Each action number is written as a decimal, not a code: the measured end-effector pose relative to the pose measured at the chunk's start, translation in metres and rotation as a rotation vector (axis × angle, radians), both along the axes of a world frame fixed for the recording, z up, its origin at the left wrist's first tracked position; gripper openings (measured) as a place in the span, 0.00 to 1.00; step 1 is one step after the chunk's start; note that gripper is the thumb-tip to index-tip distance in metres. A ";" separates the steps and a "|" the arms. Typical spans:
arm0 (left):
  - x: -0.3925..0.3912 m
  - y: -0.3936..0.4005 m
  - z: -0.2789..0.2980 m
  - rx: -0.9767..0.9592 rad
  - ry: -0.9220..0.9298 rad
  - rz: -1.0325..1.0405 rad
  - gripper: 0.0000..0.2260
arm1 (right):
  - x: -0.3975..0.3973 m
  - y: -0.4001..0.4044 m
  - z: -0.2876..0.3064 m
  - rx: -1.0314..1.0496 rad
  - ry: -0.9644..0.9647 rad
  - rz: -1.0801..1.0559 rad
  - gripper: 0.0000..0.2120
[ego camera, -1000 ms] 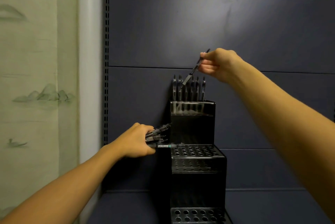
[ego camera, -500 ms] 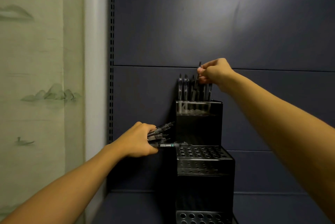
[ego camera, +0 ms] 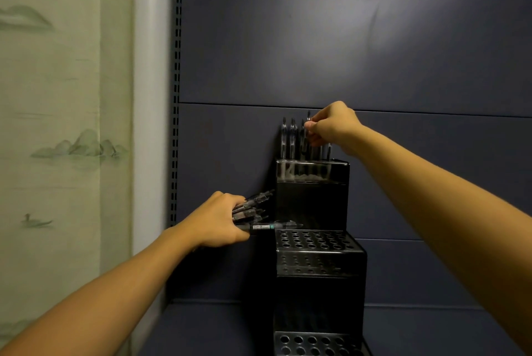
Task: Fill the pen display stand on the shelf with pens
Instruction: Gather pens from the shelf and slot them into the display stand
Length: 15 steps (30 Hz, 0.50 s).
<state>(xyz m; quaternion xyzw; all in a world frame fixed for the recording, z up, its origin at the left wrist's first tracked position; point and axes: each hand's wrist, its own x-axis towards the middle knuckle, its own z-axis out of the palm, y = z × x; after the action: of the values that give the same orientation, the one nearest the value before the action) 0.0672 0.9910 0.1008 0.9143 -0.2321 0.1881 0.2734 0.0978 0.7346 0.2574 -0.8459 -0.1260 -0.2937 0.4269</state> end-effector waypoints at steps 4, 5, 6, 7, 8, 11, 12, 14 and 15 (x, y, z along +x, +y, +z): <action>-0.005 -0.003 0.003 0.005 -0.006 -0.001 0.07 | -0.003 0.006 0.004 -0.066 0.007 -0.035 0.11; -0.006 -0.004 0.004 0.007 -0.009 0.000 0.07 | -0.005 0.008 0.003 -0.079 0.021 -0.032 0.11; -0.008 -0.005 0.005 0.010 -0.013 0.001 0.07 | -0.006 0.010 0.002 -0.090 0.039 -0.026 0.10; -0.009 -0.005 0.006 0.012 -0.018 0.001 0.07 | -0.006 0.011 0.001 -0.100 0.055 -0.025 0.10; -0.010 -0.005 0.006 0.012 -0.019 0.000 0.08 | -0.006 0.012 -0.001 -0.108 0.065 -0.030 0.10; -0.014 -0.006 0.008 0.005 -0.020 0.001 0.08 | -0.006 0.012 -0.003 -0.122 0.061 -0.056 0.09; -0.016 -0.006 0.009 0.003 -0.020 0.001 0.08 | -0.007 0.012 -0.003 -0.125 0.057 -0.066 0.09; -0.018 -0.005 0.010 0.002 -0.021 0.002 0.08 | -0.009 0.011 -0.004 -0.132 0.055 -0.084 0.09; -0.020 -0.005 0.011 0.000 -0.022 0.001 0.07 | -0.010 0.010 -0.004 -0.136 0.056 -0.090 0.09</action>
<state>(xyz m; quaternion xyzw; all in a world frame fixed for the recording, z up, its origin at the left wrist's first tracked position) 0.0476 0.9855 0.1119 0.9123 -0.2347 0.1982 0.2708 0.0877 0.7446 0.2537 -0.8857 -0.0956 -0.2794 0.3582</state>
